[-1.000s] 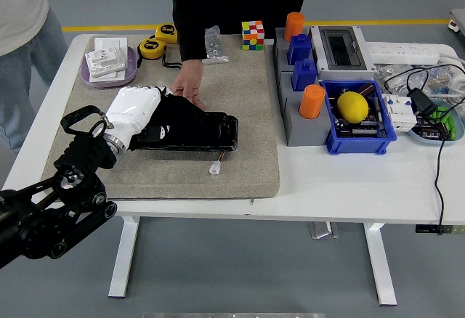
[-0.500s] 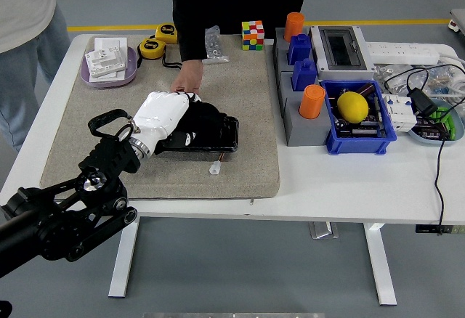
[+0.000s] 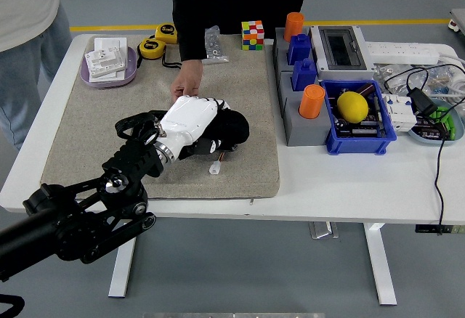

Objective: Pick the rag up,wipe the panel,place it on the desk

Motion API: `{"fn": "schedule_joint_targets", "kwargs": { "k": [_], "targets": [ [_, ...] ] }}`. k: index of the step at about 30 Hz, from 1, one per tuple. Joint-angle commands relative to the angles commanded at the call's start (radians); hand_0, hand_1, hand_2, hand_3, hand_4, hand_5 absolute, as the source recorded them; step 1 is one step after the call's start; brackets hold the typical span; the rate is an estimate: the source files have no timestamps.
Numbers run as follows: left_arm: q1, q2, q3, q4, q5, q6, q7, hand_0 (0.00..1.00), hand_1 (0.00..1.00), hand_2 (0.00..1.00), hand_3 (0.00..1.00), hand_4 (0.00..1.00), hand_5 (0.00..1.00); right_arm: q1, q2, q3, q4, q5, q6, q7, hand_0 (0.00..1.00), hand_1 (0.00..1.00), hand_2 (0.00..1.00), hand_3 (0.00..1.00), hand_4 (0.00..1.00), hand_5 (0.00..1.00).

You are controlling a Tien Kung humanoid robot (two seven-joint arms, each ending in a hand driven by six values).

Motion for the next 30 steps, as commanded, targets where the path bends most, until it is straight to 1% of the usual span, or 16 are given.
{"fn": "schedule_joint_targets", "kwargs": {
  "k": [5,12,18,27,30],
  "targets": [
    [-0.014,-0.017,0.017,-0.002,-0.005,0.0,0.001,0.229,0.127,0.416,0.262,0.085,0.002,0.002,-0.001,0.0,0.0,-0.001,0.003,-0.001,0.69,0.471,0.648,0.616,0.998,0.69],
    [-0.015,-0.022,0.027,0.002,-0.008,0.0,0.001,0.229,0.127,0.416,0.263,0.087,0.002,-0.001,0.0,0.003,-0.001,-0.006,0.006,-0.004,0.691,0.47,0.648,0.615,0.998,0.69],
    [-0.009,-0.013,0.015,0.017,-0.003,0.0,0.002,0.229,0.127,0.416,0.263,0.086,0.002,-0.001,0.0,0.0,0.004,-0.001,-0.003,-0.004,0.69,0.47,0.648,0.616,0.998,0.69],
    [0.004,0.005,-0.026,0.031,0.007,0.002,0.003,0.229,0.126,0.416,0.264,0.088,0.002,-0.005,0.003,0.0,0.005,0.004,-0.007,-0.001,0.69,0.47,0.648,0.617,0.998,0.69],
    [0.01,0.016,-0.032,0.033,0.009,0.003,0.003,0.23,0.126,0.416,0.265,0.088,0.002,-0.006,0.004,0.001,0.005,0.004,-0.008,-0.001,0.69,0.47,0.648,0.618,0.998,0.69]
  ]
}}
